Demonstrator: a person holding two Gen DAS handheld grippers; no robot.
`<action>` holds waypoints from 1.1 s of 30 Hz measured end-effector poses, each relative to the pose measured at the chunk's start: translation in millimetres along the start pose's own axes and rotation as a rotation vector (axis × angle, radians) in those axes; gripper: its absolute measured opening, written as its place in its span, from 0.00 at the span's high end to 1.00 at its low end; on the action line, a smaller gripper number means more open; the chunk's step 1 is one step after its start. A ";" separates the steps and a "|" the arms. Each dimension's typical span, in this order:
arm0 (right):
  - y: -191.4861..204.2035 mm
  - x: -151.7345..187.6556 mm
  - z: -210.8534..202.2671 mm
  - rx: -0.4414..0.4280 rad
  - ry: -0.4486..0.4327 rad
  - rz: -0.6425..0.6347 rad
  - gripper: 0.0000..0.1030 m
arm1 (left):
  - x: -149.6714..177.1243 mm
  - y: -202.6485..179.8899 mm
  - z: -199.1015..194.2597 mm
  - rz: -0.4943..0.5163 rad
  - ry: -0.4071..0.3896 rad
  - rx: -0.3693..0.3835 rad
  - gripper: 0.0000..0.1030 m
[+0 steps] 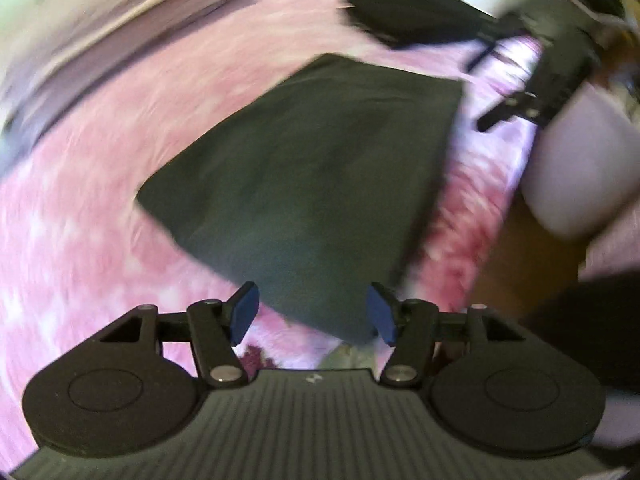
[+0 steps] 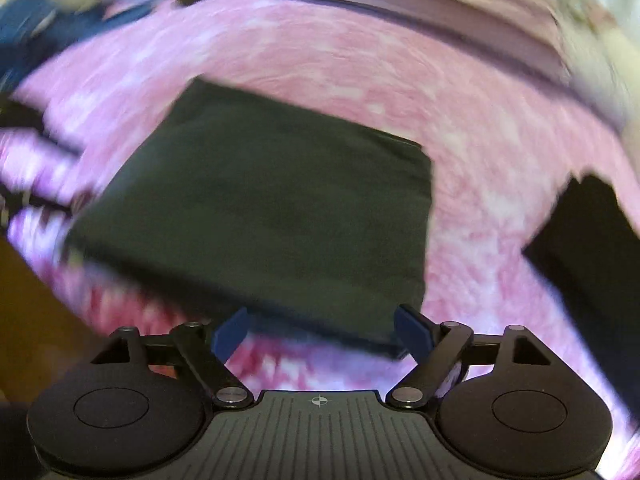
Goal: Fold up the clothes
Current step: 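Lift the folded jeans off the bed with both grippers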
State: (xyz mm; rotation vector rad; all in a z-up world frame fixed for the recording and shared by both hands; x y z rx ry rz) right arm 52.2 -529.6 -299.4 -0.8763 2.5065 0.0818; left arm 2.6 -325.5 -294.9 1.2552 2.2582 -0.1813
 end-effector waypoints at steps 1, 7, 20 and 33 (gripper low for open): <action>9.4 3.9 0.6 0.009 0.003 -0.067 0.20 | -0.3 -11.7 -0.2 0.058 -0.010 0.001 0.44; 41.6 24.1 28.0 0.151 -0.067 -0.464 0.20 | 7.4 -59.6 30.5 0.363 -0.036 -0.096 0.40; 59.2 38.4 82.9 0.393 -0.303 -0.678 0.20 | 26.2 -67.0 67.3 0.568 -0.176 -0.280 0.34; 94.8 18.0 56.4 0.609 -0.378 -0.431 0.63 | 46.1 -58.8 56.3 0.766 -0.338 -0.437 0.35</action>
Point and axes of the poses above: each gripper's, at about its wrist camera, not at the fingertips, and z roughly the way its jaws point, y to its left, x to its underside, the point moved 10 cm from there along z, roughly the way its jaws point, and after that the axes turned 1 degree about z, right-handed, at the moved point
